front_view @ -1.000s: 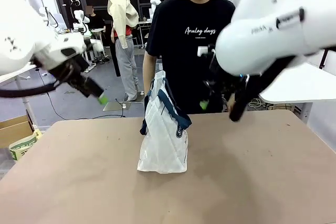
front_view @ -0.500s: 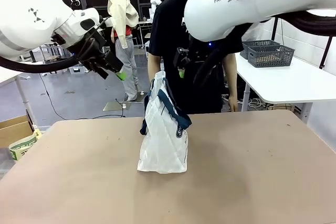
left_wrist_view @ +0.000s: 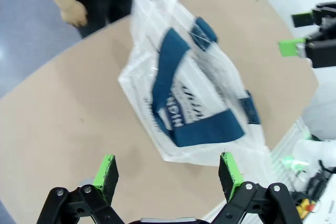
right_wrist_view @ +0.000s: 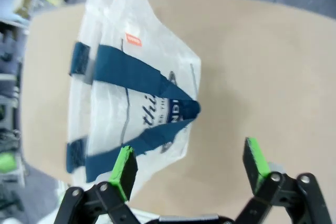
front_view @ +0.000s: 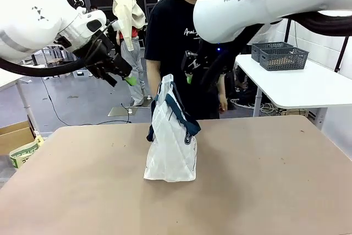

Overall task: Transfer purchased items from the store into the shopping bag.
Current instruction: Open the Reusable shopping bag in the center of the table.

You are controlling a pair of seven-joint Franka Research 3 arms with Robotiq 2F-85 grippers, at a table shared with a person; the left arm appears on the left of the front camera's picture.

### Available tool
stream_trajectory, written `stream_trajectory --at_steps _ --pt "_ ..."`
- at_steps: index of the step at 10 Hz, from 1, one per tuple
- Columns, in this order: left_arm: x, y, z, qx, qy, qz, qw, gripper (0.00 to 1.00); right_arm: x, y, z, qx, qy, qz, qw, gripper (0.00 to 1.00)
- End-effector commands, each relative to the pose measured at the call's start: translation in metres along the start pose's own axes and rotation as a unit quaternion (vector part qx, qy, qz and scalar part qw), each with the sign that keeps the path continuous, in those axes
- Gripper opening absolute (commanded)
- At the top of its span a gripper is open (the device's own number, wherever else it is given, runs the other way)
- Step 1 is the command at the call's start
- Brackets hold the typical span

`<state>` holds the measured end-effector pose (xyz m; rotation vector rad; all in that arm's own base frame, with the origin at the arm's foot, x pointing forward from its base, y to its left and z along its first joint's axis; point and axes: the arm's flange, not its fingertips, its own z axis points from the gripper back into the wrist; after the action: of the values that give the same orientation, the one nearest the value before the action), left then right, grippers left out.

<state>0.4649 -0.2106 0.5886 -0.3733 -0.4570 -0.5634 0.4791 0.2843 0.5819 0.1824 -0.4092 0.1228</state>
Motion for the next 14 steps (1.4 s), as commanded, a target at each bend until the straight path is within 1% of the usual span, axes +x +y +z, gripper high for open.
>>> stream_trajectory --at_steps 1,2,3,5,6,7,8,9,11,13,14 --pt "0.024 -0.007 0.002 -0.05 0.028 0.087 0.995 1.0 0.033 0.025 -0.002 -0.003 0.013 -0.114 0.993 1.0" --pt "0.033 -0.01 -0.002 -0.063 0.045 0.128 0.989 1.0 0.047 0.029 -0.004 -0.012 0.026 -0.139 0.99 1.0" --pt "0.041 -0.013 -0.008 -0.067 0.056 0.15 0.985 1.0 0.056 0.033 -0.008 -0.014 0.035 -0.146 0.989 1.0" --pt "0.049 -0.018 -0.024 -0.053 0.09 0.172 0.979 1.0 0.07 0.048 -0.021 -0.02 0.052 -0.144 0.988 1.0" --pt "0.052 -0.016 -0.039 -0.049 0.102 0.178 0.977 1.0 0.079 0.05 -0.033 -0.028 0.067 -0.141 0.987 1.0" --pt "0.051 -0.011 -0.046 -0.053 0.108 0.18 0.976 1.0 0.085 0.047 -0.043 -0.008 0.077 -0.126 0.989 1.0" --pt "0.042 -0.015 -0.033 -0.061 0.084 0.17 0.98 1.0 0.062 0.039 -0.027 -0.009 0.055 -0.141 0.988 1.0" --pt "0.042 -0.015 -0.033 -0.061 0.084 0.17 0.98 1.0 0.062 0.039 -0.027 -0.009 0.055 -0.141 0.988 1.0" --pt "0.052 -0.013 -0.063 -0.076 0.103 0.174 0.976 1.0 0.072 0.05 -0.053 -0.002 0.085 -0.137 0.987 1.0" --pt "0.053 -0.014 -0.072 -0.074 0.11 0.184 0.974 1.0 0.071 0.055 -0.067 -0.012 0.1 -0.151 0.983 1.0" --pt "0.051 -0.014 -0.075 -0.073 0.118 0.188 0.972 1.0 0.07 0.055 -0.072 -0.008 0.107 -0.155 0.982 1.0"
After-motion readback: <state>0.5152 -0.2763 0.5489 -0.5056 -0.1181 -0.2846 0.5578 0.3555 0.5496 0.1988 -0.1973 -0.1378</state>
